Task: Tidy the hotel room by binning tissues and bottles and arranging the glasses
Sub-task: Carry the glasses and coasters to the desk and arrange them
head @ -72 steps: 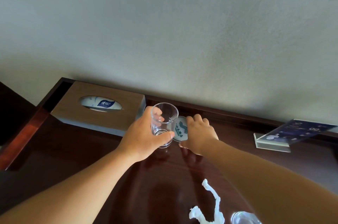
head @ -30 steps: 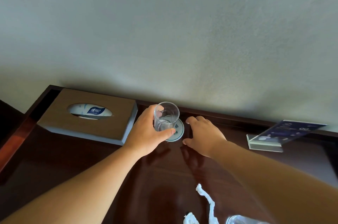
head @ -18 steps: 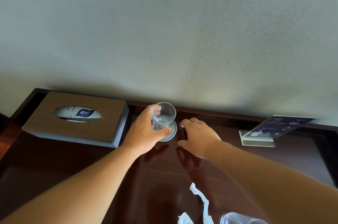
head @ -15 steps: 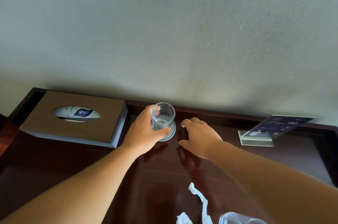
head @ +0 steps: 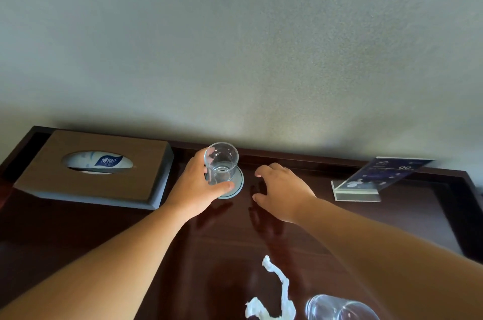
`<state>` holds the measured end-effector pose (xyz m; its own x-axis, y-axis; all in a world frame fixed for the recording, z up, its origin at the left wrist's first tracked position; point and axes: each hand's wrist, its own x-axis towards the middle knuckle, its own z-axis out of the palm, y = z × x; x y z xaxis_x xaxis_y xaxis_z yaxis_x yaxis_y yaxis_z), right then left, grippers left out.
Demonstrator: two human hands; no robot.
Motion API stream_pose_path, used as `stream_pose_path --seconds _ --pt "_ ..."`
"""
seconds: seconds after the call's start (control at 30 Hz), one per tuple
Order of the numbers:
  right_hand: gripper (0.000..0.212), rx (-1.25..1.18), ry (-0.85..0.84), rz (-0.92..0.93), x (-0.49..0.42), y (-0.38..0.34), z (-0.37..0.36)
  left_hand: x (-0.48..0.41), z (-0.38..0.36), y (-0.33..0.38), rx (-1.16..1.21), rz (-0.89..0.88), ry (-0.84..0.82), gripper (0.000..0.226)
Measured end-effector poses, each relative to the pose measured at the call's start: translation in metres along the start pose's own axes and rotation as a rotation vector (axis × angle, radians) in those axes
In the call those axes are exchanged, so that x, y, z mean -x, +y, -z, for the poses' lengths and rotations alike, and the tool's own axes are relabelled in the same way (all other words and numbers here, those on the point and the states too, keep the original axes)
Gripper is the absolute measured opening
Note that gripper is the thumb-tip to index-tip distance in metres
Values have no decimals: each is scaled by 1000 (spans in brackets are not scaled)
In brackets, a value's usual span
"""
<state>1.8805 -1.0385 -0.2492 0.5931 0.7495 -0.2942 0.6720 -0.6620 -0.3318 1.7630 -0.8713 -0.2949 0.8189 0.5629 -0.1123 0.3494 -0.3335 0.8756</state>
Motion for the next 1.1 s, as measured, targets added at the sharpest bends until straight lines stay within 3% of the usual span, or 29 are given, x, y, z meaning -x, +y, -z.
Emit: stream_pose_path --seconds 0.2,0.47,0.63,0.8,1.1 --pt "50 -8 54 -41 18 5 16 21 10 -8 -31 52 20 84" --pt "49 -23 171 -102 64 6 45 56 32 4 -73 -7 46 55" --pt "47 -53 249 -151 100 7 64 80 35 38 -75 -75 24 47" --pt "46 -44 319 -140 139 14 87 93 32 92 -44 -149 48 56" --pt "42 -92 402 -101 233 59 109 160 -10 159 -71 -254 105 41"
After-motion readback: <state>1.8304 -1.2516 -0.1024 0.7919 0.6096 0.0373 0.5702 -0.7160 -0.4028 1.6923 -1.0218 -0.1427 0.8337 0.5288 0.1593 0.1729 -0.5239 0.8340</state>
